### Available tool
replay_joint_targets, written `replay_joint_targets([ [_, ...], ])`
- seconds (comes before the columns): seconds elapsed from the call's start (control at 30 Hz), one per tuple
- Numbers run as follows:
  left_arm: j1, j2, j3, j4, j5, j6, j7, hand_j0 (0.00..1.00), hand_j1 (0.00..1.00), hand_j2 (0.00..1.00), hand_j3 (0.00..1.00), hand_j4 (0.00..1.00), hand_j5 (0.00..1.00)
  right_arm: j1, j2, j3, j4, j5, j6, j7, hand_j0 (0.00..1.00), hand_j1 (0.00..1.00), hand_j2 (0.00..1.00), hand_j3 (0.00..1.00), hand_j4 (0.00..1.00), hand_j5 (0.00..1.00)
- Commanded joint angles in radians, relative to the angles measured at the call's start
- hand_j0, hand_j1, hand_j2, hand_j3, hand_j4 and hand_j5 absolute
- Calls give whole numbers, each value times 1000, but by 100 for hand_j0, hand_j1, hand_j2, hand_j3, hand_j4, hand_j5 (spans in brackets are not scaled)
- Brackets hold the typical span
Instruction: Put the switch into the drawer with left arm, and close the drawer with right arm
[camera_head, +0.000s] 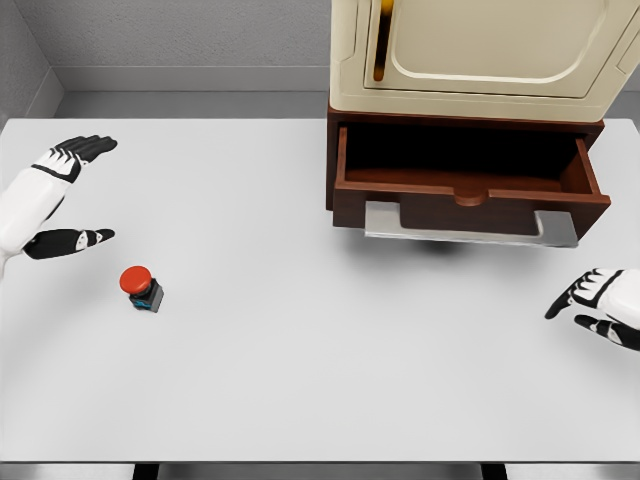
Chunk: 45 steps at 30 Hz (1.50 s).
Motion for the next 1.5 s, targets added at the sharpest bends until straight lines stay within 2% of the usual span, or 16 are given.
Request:
replay_joint_targets([
  [0.0, 0, 1, 1, -1, 7, 1, 0, 100, 100, 100, 100, 100, 100, 0, -3, -3, -4, -1, 0, 0, 54, 54, 54, 54, 54, 54],
  [0.13, 3, -2, -4, -16, 9, 1, 2, 100, 100, 100, 100, 100, 100, 0, -1, -5, -5, -1, 0, 1, 56, 56, 56, 56, 56, 56],
  [0.23, 23, 2, -39, -44, 73, 1, 13, 100, 100, 100, 100, 100, 100, -2, 1, -5, -5, -1, 0, 1, 62, 62, 62, 62, 62, 62],
  [0.3, 84, 22, -67, -73, 224, 1, 8, 100, 100, 100, 100, 100, 100, -3, -1, -5, -5, -1, 0, 1, 63, 63, 63, 63, 63, 63],
  [0.4, 107, 77, -68, -81, 426, 1, 2, 100, 100, 100, 100, 100, 100, -3, 1, -6, -5, -1, 0, 1, 63, 63, 63, 63, 63, 63],
  [0.5, 113, 111, -67, -87, 560, 1, -50, 100, 100, 100, 100, 100, 100, -6, -3, -5, -5, -1, 0, 1, 63, 63, 63, 63, 63, 63],
  [0.57, 120, 110, -68, -92, 621, 1, -148, 100, 100, 100, 100, 100, 100, -6, -9, -5, -5, -1, 0, 3, 67, 67, 67, 67, 67, 67],
  [0.6, 121, 110, -71, -102, 627, 1, -208, 100, 100, 100, 100, 100, 100, -6, -10, -5, -5, -1, 0, 9, 68, 68, 68, 68, 68, 68],
  [0.63, 127, 108, -102, -104, 626, 1, -257, 100, 100, 100, 100, 100, 100, -6, -9, -6, -5, -7, 0, 104, 71, 71, 71, 71, 71, 71],
  [0.73, 152, 113, -180, -102, 688, 1, -268, 100, 100, 100, 100, 100, 100, -6, -7, -9, -5, -27, 0, 138, 70, 70, 70, 70, 70, 70],
  [0.87, 186, 160, -183, -90, 719, 1, -282, 100, 100, 100, 100, 100, 100, -8, -9, -9, -5, -46, 0, 136, 55, 55, 55, 55, 55, 55],
  [1.0, 175, 139, -174, -66, 727, 30, -317, 100, 100, 100, 100, 100, 100, -15, -10, -9, -5, -46, 0, 135, 58, 58, 58, 58, 58, 58],
  [1.07, 137, 91, -174, 9, 727, 37, -329, 100, 100, 100, 100, 100, 100, -18, -22, -9, -4, -46, 0, 138, 58, 58, 58, 58, 58, 58],
  [1.13, 110, 64, -174, 25, 727, 113, -359, 100, 100, 100, 100, 100, 100, -18, -21, -9, -4, -46, 0, 138, 58, 58, 58, 58, 58, 58],
  [1.37, 106, 28, -177, 91, 724, 195, -359, 100, 100, 100, 100, 100, 100, -18, -19, -22, -4, -46, 0, 139, 58, 58, 58, 58, 58, 58],
  [1.47, 92, 30, -166, 114, 715, 187, -359, 100, 100, 100, 100, 100, 100, -18, -18, -23, -4, -46, 0, 142, 66, 66, 66, 66, 66, 66],
])
